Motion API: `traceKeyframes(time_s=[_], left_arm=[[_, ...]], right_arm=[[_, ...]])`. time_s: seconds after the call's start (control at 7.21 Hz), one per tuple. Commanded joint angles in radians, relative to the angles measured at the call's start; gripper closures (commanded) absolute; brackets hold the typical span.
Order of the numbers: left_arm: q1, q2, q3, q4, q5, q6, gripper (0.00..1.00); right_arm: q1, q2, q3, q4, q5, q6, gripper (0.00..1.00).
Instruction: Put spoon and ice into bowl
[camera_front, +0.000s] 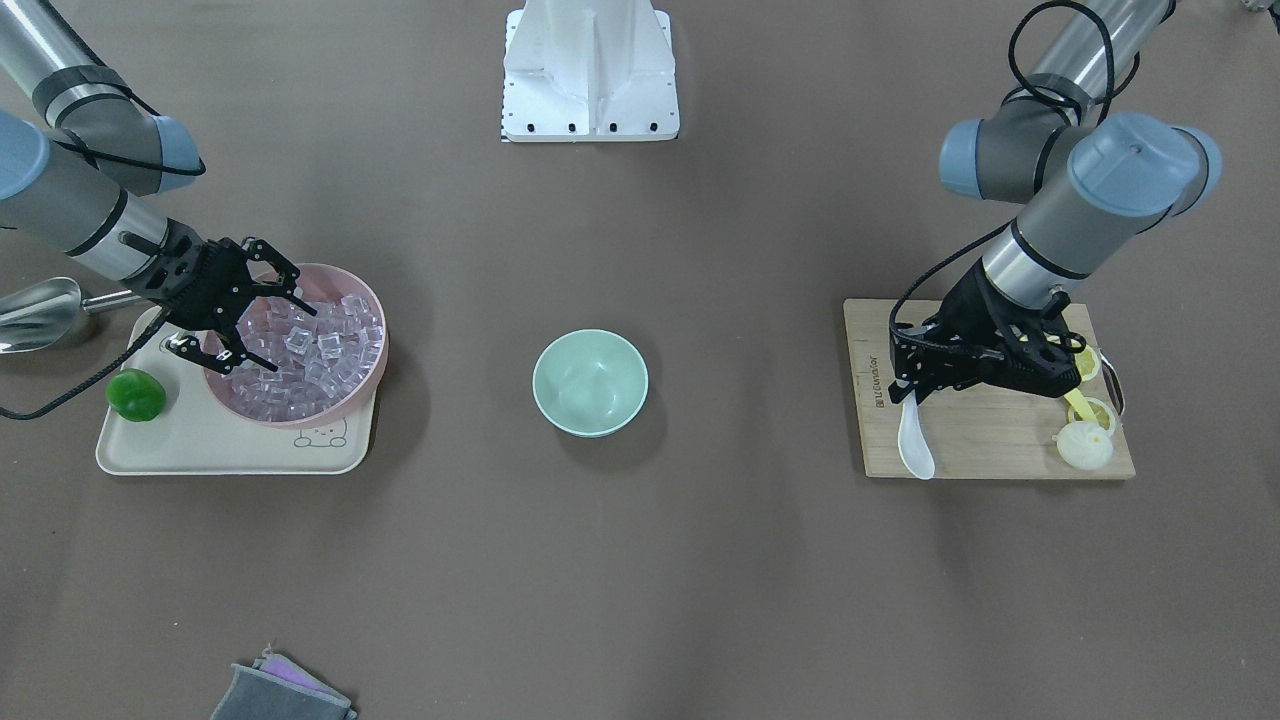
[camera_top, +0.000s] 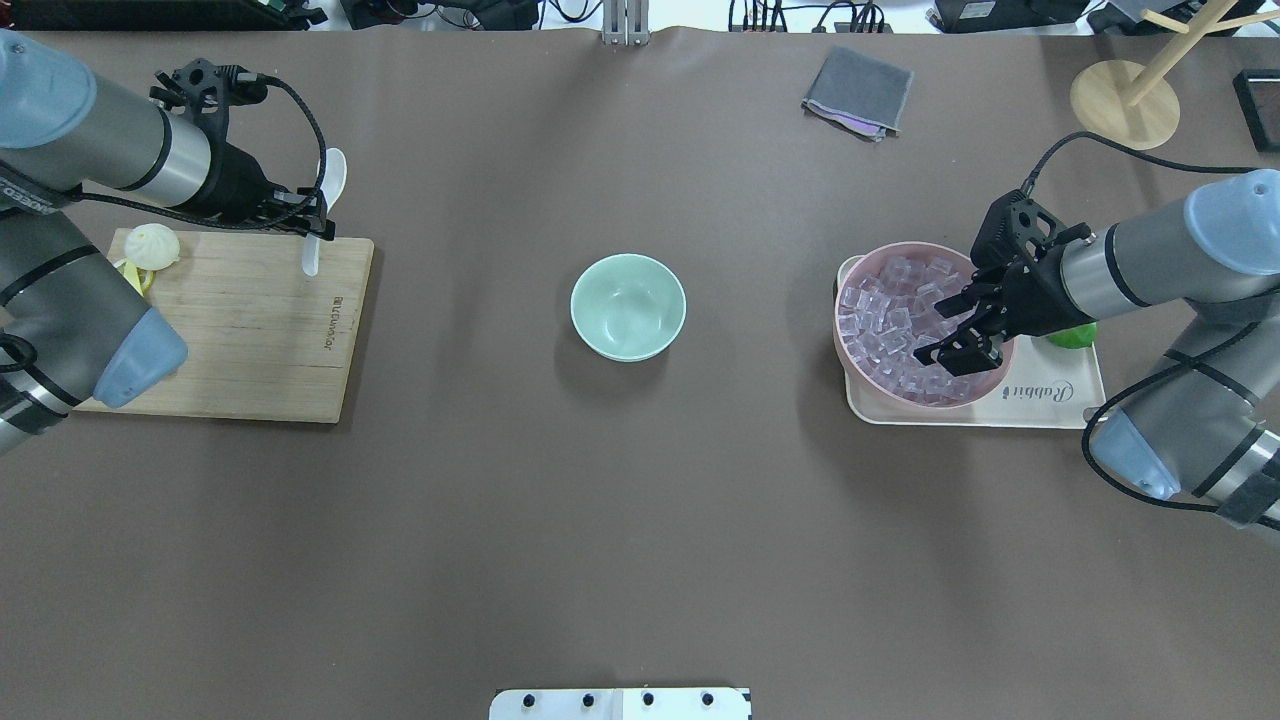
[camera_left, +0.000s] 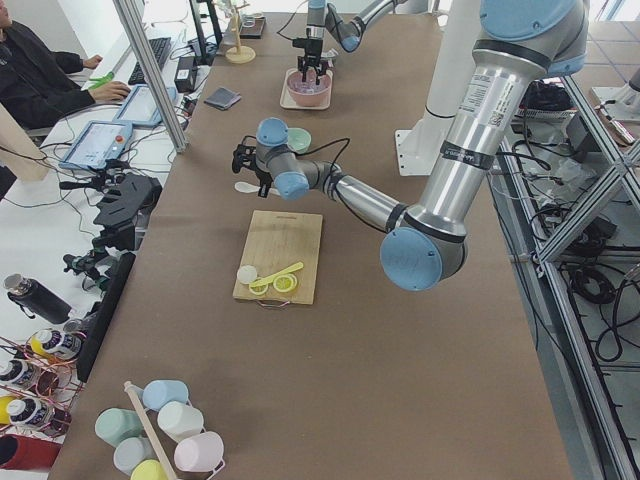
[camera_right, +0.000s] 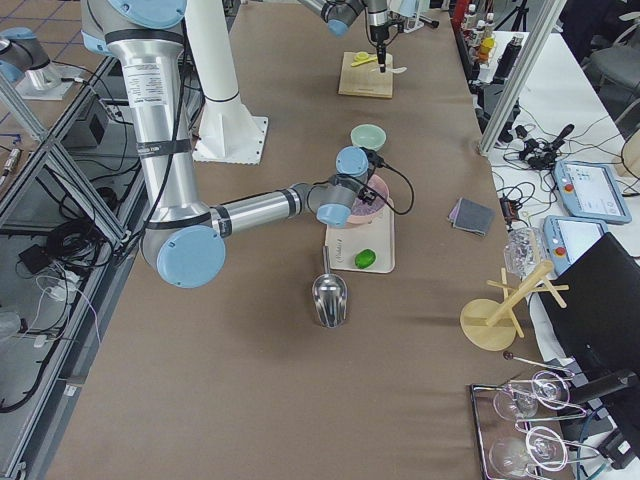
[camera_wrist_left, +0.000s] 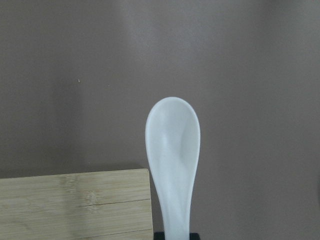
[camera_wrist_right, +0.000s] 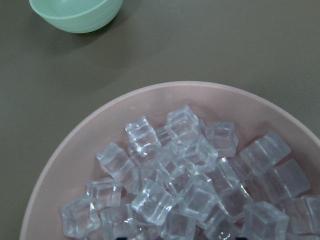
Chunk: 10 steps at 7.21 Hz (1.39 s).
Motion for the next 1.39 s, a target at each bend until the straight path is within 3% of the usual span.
traceKeyframes(time_s=[0.0,0.28,0.42,0.69,0.97,1.11,1.25], left_arm=[[0.000,0.000,0.000,0.000,0.000,0.000,1.00],[0.000,0.000,0.000,0.000,0.000,0.002,1.00],[0.000,0.000,0.000,0.000,0.000,0.002,1.00],[0.000,0.002,0.000,0.000,0.000,0.002,1.00],[0.000,0.002,-0.001,0.000,-0.002,0.002,1.00],[0.000,0.002,-0.001,0.001,-0.002,0.006,1.00],[0.000,0.002,0.000,0.001,-0.002,0.008,1.00]], right_arm=[[-0.001,0.009,0.002,-0.036,0.000,0.007,0.28],[0.001,0.007,0.002,-0.036,0.000,0.012,0.63],[0.001,0.007,0.002,-0.036,0.000,0.014,0.71],[0.001,0.007,0.006,-0.036,0.000,0.017,1.00],[0.002,0.009,0.013,-0.036,0.002,0.035,1.00],[0.001,0.013,0.011,-0.037,0.006,0.037,0.65],[0.001,0.027,0.007,-0.037,0.005,0.041,0.48]])
